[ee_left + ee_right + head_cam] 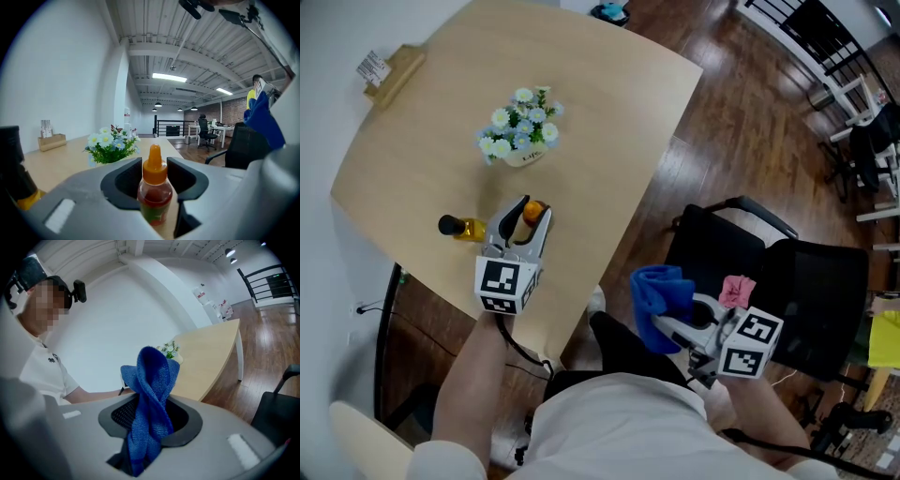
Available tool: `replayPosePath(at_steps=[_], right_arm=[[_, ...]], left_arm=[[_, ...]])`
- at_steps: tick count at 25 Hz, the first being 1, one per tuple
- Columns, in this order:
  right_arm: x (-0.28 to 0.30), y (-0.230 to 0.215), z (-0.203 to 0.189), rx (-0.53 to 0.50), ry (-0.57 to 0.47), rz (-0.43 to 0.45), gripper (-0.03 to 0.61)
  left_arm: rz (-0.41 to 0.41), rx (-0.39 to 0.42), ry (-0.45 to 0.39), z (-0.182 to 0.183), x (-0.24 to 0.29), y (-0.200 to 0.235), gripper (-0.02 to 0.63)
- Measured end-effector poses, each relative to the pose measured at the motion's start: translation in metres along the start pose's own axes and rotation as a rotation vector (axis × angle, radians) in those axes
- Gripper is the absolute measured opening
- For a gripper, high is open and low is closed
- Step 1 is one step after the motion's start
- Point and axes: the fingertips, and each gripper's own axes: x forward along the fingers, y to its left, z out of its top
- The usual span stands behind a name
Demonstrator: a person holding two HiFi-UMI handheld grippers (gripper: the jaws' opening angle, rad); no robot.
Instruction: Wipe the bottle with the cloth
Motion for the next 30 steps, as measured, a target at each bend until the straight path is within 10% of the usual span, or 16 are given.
replayPosePath(at_steps=[14,30], right_arm=[[0.001,0.092,-0.002,-0.204,-0.105,0.019,0.138],[-0.043,0.229,-0.128,-0.293,-0.191,-0.053,0.138]], left_arm=[[-0.086,0.049,-0.118,0.080,-0.165,-0.043,0.250],[-0.102,-0.060,-0.029,0.013,-0.420,-0.097,0.247]])
